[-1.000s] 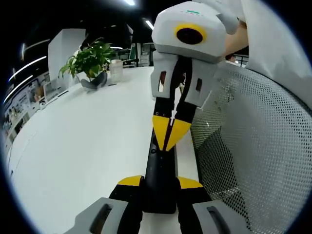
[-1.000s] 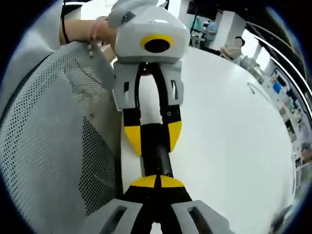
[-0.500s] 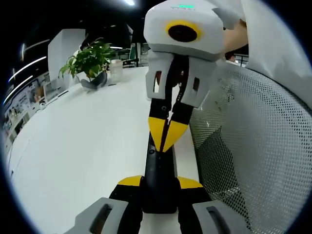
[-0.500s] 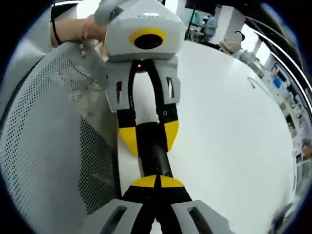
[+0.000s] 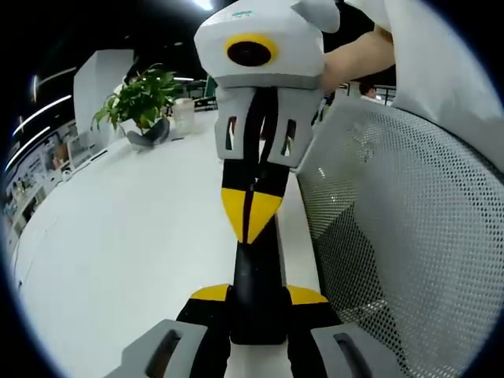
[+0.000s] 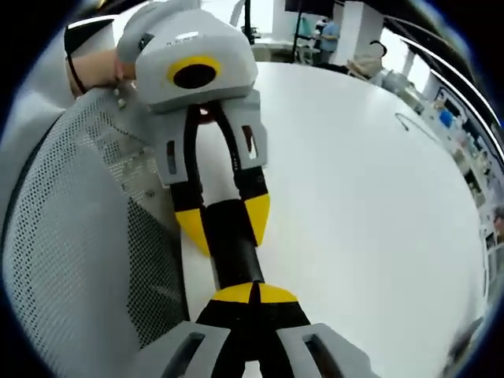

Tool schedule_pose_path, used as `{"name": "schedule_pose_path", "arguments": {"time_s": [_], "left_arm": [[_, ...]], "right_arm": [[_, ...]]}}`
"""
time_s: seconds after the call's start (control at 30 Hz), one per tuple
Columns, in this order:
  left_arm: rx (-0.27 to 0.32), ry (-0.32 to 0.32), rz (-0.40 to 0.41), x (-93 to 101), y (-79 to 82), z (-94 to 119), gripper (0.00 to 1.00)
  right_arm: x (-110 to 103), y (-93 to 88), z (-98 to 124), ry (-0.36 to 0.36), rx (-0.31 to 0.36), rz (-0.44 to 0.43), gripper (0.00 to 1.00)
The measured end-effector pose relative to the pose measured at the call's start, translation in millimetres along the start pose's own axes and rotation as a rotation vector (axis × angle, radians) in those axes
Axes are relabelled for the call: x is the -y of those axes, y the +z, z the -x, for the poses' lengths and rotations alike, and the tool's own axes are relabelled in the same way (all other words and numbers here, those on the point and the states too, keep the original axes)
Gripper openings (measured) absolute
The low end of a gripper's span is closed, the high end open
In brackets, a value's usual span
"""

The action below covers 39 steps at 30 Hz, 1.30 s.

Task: Press the specified remote control buttons in sequence, fully releasing each button before pressing the next.

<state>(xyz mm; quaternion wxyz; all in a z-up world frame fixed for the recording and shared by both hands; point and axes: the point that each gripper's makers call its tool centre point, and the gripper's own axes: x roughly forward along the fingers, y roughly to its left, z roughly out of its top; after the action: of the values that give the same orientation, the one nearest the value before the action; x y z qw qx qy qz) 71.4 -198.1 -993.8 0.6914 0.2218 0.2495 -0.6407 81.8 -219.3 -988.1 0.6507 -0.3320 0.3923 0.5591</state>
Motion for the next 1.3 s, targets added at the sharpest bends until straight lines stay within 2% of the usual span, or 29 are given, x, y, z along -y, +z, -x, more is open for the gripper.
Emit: {"name": "schedule_pose_path", "arguments": {"time_s": [0.17,0.3,0.53,0.67,0.77,0.9,1.1,1.3], "left_arm": [[0.001,0.000,0.002,0.6,-0.1,0.2,0.25],[-0.001,0.000,0.003,0.7,-0.1,0.4,0.25],[0.000,0.000,0.006,1.1,0.0,0.0,0.25],[0.000,0.000,0.006,1.1,-0.3,-0.1,0.25],[0.000,0.000,0.007,1.3,-0.5,-0.1,0.25],[0.000,0.000,0.007,1.7,-0.7,0.2,0.25],[0.003,-0.006,0.003,2.4,-1.3,0.8,0.25],[0.009,-0.008,0.006,2.5,-1.3,0.9,0.25]], "right_arm": [[1.5,0.5,-1.4,0.029,-0.018,-0.009,0.00],[2.2,1.7,-3.1,0.055,-0.057,-0.015,0.00],[3.4,3.2,-6.1,0.061,-0.102,-0.004,0.00],[5.2,2.4,-6.3,0.081,-0.115,-0.054,0.00],[3.6,1.2,-5.3,0.080,-0.097,-0.055,0.00],[2.8,1.8,-3.7,0.061,-0.023,-0.055,0.00],[-15.3,8.5,0.9,0.057,0.049,-0.028,0.00],[-20.7,10.2,-2.6,0.057,0.045,0.012,0.00]]}}
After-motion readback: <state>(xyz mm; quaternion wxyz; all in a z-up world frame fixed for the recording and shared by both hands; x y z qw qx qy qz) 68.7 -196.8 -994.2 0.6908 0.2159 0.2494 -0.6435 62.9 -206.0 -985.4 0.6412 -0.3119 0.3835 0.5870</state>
